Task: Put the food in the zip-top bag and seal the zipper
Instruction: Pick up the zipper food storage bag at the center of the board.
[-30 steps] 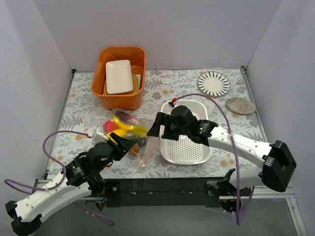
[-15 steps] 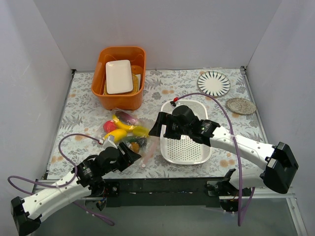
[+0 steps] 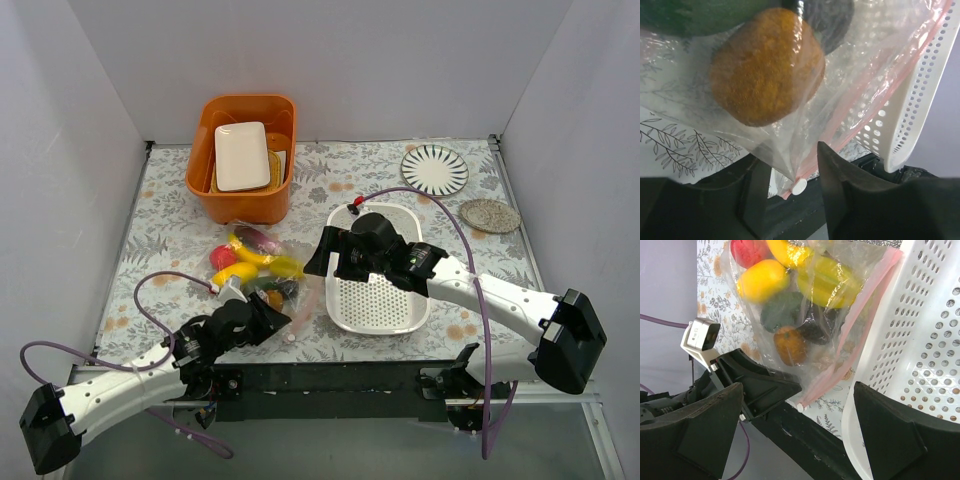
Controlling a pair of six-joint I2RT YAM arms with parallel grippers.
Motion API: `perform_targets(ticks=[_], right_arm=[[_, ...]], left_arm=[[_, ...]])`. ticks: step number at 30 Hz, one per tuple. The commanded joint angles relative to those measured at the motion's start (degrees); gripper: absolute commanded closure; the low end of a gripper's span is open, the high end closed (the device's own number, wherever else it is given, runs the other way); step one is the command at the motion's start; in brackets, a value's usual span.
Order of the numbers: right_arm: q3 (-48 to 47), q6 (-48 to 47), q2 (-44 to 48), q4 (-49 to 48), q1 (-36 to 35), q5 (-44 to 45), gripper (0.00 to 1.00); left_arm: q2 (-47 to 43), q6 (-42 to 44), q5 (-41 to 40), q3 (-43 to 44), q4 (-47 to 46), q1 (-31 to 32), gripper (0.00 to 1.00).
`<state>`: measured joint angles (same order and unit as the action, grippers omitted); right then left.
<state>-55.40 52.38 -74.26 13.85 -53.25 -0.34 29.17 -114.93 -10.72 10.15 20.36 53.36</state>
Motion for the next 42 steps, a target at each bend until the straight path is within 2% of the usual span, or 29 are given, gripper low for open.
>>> perform_targets(ticks=[1, 5, 6, 8, 9, 16, 19, 22, 29, 36, 42], right_arm=[[-2.61, -0.88, 0.69, 0.48, 0.26, 0.78, 0.02], [-2.7, -0.97, 0.52, 0.74, 0.26, 0.78, 0.02], [-2.7, -0.96, 0.34, 0.66, 0.26, 0.69, 0.02], [-3.05, -1.23, 0.17, 0.22, 0.26, -0.79, 0.02], [-3.14, -1.58, -0.27, 0.13, 0.26, -1.5, 0.02], [-4.89, -2.55, -2.2, -0.57, 0.26, -4.67, 0.02], [-5.42, -2.46, -2.64, -0.75, 0.26, -5.02, 0.02], [-5.77, -2.02, -2.56, -0.66, 0.26, -4.15, 0.02], [-6.56, 0.0, -2.39, -1.72, 0.34, -3.18, 0.02], [-2.79, 8.86, 1.57, -4.44, 0.96, -2.38, 0.02], [-1.21, 13.54, 1.84, -2.33, 1.22, -2.91, 0.02]], left_arm=[[2.38, -27.54, -1.94, -1.8, -7.09, -0.19, 0.64], [3.0, -27.89, -2.72, -1.36, -7.18, -0.1, 0.81], [2.74, -27.89, -3.34, -1.1, -7.18, -0.19, 0.89], [1.95, -27.45, -3.95, -0.58, -6.74, -0.19, 0.99], [1.51, -27.01, -4.91, -0.14, -6.3, -0.19, 1.0], [-2.18, -23.23, -12.29, 10.47, 1.42, -0.19, 1.0], [-3.15, -21.47, -15.54, 16.45, 8.87, -0.19, 1.0], [-3.85, -20.33, -17.22, 19.02, 11.01, -0.19, 1.0], [-3.59, -19.01, -17.67, 20.7, 10.67, -0.19, 1.0], [-2.89, -17.61, -16.44, 19.91, 6.37, -0.19, 1.0], [-1.48, -15.42, -16.44, 20.08, 1.53, -0.19, 1.0]])
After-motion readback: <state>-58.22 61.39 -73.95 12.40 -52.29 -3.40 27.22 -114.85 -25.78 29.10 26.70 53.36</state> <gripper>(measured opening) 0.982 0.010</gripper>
